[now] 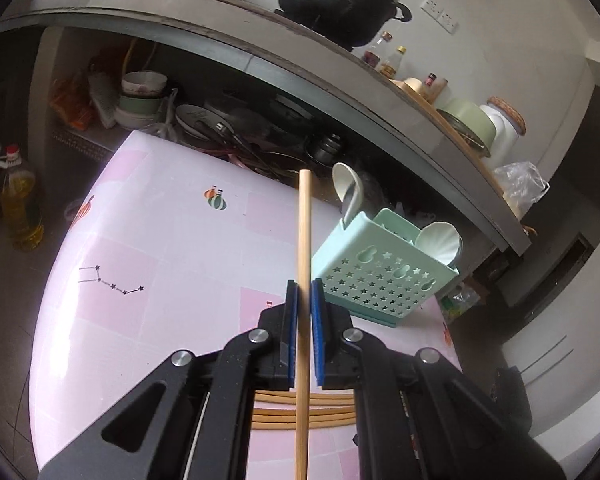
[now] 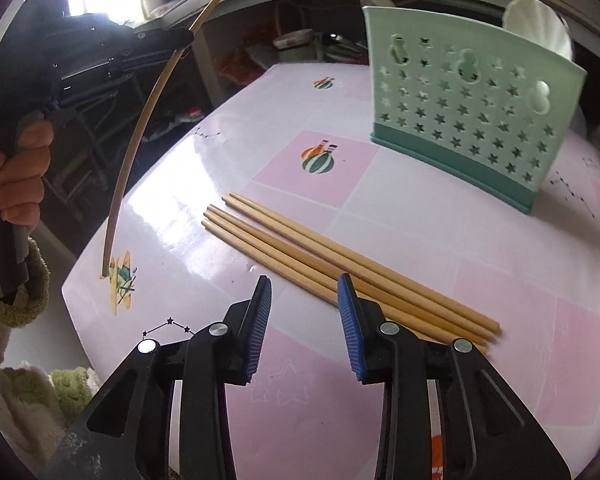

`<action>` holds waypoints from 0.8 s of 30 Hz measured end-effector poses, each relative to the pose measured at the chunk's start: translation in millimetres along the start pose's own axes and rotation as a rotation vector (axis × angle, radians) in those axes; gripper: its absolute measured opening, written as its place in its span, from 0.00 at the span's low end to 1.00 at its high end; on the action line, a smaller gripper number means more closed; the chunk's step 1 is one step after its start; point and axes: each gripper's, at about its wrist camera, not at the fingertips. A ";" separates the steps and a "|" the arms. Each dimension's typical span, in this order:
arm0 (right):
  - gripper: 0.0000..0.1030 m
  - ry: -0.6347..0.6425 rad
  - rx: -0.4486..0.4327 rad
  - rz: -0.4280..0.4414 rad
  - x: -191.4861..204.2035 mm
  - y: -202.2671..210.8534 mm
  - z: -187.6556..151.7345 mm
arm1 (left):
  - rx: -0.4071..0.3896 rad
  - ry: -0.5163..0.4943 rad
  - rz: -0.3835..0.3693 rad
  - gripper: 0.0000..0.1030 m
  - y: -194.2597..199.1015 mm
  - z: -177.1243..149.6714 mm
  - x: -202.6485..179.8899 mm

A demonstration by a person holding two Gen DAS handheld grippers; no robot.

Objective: Organize utensils
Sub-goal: 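Lift the chopstick upright with the left tool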

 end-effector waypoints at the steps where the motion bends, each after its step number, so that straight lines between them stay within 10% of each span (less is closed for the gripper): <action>1: 0.31 0.017 0.007 0.002 1.7 -4.2 2.4 | -0.007 0.016 0.002 0.06 1.7 -1.6 4.9; 24: 0.19 0.160 0.163 -0.159 32.8 -27.1 8.6 | -0.055 0.087 -0.020 0.06 12.8 -18.7 36.7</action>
Point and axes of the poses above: each gripper's, at about its wrist camera, not at the fingertips, and y roughly against the way its jaws point, x to its left, z to its top, and after that the axes turned 1 degree about y, right-handed
